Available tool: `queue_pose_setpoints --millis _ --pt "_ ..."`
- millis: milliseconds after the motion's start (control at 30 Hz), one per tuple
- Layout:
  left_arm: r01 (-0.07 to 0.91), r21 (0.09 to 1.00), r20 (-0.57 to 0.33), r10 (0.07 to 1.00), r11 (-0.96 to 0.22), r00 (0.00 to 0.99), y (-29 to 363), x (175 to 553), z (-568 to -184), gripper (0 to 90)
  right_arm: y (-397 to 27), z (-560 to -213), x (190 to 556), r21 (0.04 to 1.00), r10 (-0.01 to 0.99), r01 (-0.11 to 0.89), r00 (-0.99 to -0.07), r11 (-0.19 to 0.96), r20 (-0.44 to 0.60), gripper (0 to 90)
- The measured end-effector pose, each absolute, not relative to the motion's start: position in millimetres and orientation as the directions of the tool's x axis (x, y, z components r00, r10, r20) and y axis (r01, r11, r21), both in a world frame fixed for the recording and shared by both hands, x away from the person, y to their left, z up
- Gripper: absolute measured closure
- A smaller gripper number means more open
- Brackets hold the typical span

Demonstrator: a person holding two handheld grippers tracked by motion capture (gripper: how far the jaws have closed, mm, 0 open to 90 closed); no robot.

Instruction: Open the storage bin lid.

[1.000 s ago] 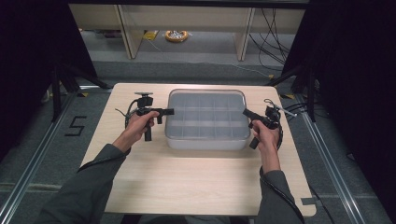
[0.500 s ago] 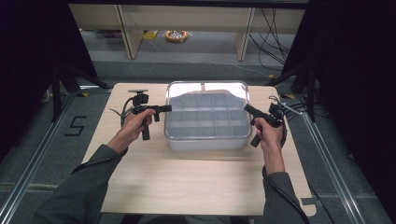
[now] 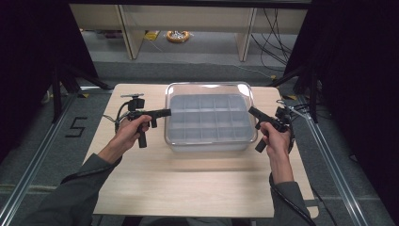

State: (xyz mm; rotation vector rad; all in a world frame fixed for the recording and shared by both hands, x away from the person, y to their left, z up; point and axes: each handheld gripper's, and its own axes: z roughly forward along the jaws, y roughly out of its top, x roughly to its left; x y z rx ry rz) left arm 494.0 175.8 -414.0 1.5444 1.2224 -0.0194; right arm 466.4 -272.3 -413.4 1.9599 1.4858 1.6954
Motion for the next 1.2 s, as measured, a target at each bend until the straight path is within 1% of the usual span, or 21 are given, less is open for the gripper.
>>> queue_pose_setpoints --millis 67,100,133,200,233,300,333,400,467,633,667,700,733,800,833,933,967,1000,1100,1133,1200 --pt "0.679 0.721 -0.58 0.655 0.137 0.484 175.1 485.0 -414.8 62.4 -275.3 -412.8 458.2 0.668 0.732 0.55 -0.143 -0.5 0.666 67.1" --pt "0.68 0.72 -0.583 0.651 0.138 0.486 174.3 481.8 -415.0 62.3 -277.2 -414.2 457.2 0.69 0.75 0.54 -0.154 -0.481 0.644 67.1" --pt "0.679 0.722 -0.583 0.646 0.134 0.493 174.3 478.0 -415.4 62.3 -276.0 -412.9 453.5 0.66 0.726 0.552 -0.135 -0.51 0.674 67.1" --pt "0.676 0.724 -0.587 0.635 0.135 0.502 174.1 472.5 -416.3 62.3 -279.9 -415.2 448.7 0.688 0.744 0.542 -0.16 -0.484 0.649 67.1" --pt "0.674 0.727 -0.584 0.634 0.131 0.507 173.5 468.5 -417.1 62.3 -279.1 -414.9 445.1 0.665 0.726 0.549 -0.145 -0.506 0.672 67.0" --pt "0.665 0.736 -0.572 0.638 0.124 0.515 172.3 462.9 -418.4 62.3 -282.7 -419.2 441.5 0.713 0.758 0.522 -0.176 -0.469 0.628 66.9" --pt "0.661 0.742 -0.563 0.637 0.109 0.527 172.2 460.4 -419.1 61.7 -282.3 -419.4 438.2 0.706 0.751 0.524 -0.175 -0.476 0.637 66.9" --pt "0.664 0.739 -0.576 0.62 0.116 0.533 171.4 456.4 -419.9 61.4 -281.5 -421.1 432.8 0.695 0.738 0.524 -0.173 -0.492 0.653 66.5" --pt "0.65 0.753 -0.557 0.629 0.105 0.543 170.6 452.7 -420.3 61.1 -282.4 -424.5 428.9 0.713 0.743 0.51 -0.193 -0.482 0.641 66.2" --pt "0.638 0.761 -0.549 0.637 0.114 0.541 170.5 446.6 -418.3 61.5 -280.3 -426.5 418.8 0.706 0.731 0.505 -0.196 -0.496 0.654 66.0" --pt "0.637 0.762 -0.554 0.628 0.118 0.547 171.3 445.7 -418.3 61.8 -281.4 -427.1 417.4 0.721 0.742 0.5 -0.207 -0.48 0.638 65.9" --pt "0.636 0.763 -0.552 0.629 0.116 0.547 171.6 444.1 -417.8 62.2 -279.4 -426.0 414.7 0.692 0.72 0.515 -0.19 -0.506 0.668 65.9" --pt "0.635 0.765 -0.548 0.629 0.109 0.552 172.2 442.9 -417.8 62.4 -282.0 -427.3 415.1 0.721 0.742 0.502 -0.211 -0.477 0.637 66.0" --pt "0.631 0.769 -0.542 0.631 0.105 0.555 172.5 439.5 -418.6 62.6 -282.6 -426.9 412.6 0.727 0.742 0.496 -0.219 -0.474 0.633 66.2" --pt "0.631 0.769 -0.54 0.637 0.106 0.551 172.1 437.6 -418.7 62.6 -281.4 -426.2 411.2 0.707 0.724 0.505 -0.208 -0.496 0.657 66.2" --pt "0.621 0.778 -0.521 0.648 0.092 0.556 172.3 435.1 -419.7 63.1 -282.4 -427.1 408.0 0.711 0.723 0.504 -0.22 -0.491 0.655 66.2" --pt "0.622 0.777 -0.523 0.648 0.095 0.554 171.8 434.3 -420.0 63.7 -281.0 -426.3 404.9 0.677 0.698 0.521 -0.198 -0.52 0.689 66.0" --pt "0.617 0.782 -0.518 0.643 0.089 0.564 170.5 432.8 -421.3 63.8 -282.9 -428.0 402.9 0.693 0.708 0.511 -0.21 -0.509 0.674 65.6" --pt "0.623 0.778 -0.515 0.644 0.075 0.566 168.1 428.8 -422.1 64.0 -284.5 -428.5 397.8 0.687 0.703 0.51 -0.203 -0.518 0.681 65.3" --pt "0.623 0.779 -0.511 0.645 0.068 0.569 167.8 428.0 -422.5 64.1 -286.4 -429.8 396.8 0.7 0.714 0.506 -0.211 -0.505 0.667 65.4" --pt "0.625 0.778 -0.513 0.639 0.063 0.574 167.0 425.7 -422.7 64.0 -286.4 -430.1 392.1 0.679 0.7 0.511 -0.191 -0.528 0.688 65.5"
